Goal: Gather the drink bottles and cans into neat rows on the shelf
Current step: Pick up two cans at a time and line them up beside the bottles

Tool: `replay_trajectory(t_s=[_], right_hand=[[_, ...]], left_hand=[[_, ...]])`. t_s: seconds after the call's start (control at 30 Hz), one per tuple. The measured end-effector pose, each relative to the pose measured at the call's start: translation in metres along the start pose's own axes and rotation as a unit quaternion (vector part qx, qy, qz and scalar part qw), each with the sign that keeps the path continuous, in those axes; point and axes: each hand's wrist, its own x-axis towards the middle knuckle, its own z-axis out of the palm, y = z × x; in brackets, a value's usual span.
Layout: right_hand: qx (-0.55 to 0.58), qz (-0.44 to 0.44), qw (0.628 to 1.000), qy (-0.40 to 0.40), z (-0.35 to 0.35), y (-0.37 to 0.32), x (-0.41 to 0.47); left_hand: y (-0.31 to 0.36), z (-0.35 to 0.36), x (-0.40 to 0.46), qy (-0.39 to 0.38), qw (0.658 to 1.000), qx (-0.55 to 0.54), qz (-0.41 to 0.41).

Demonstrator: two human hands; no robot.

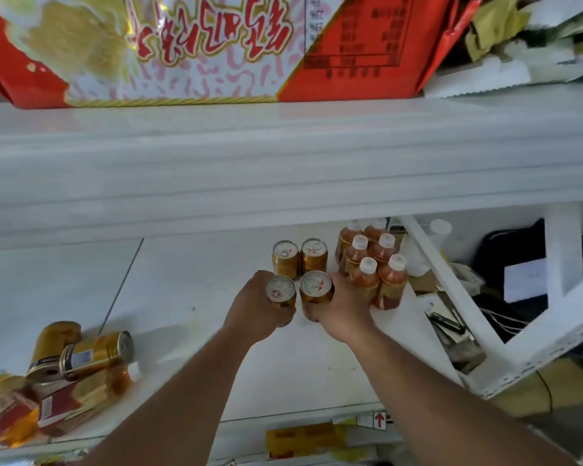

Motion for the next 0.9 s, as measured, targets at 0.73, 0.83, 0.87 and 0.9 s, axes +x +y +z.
replay_trajectory(t_s=[0.73, 0.83, 0.87, 0.9], right_hand=[[0.004, 0.058, 0.998, -0.015, 0.021, 0.025, 0.061], [0.008, 0.068, 0.998, -0.018, 0.022, 0.026, 0.067], [0.008, 0.066, 0.998, -0.018, 0.022, 0.027, 0.068], [0.009, 0.061, 0.998, -0.018, 0.022, 0.027, 0.069]], left_hand=[[-0.006, 0.027, 0.047, -0.006, 0.999, -0.032, 0.005], [-0.004, 0.027, 0.049, -0.006, 0.999, -0.032, 0.015], [-0.004, 0.027, 0.049, -0.007, 0.999, -0.031, 0.017], [-0.004, 0.027, 0.050, -0.009, 0.999, -0.032, 0.019]])
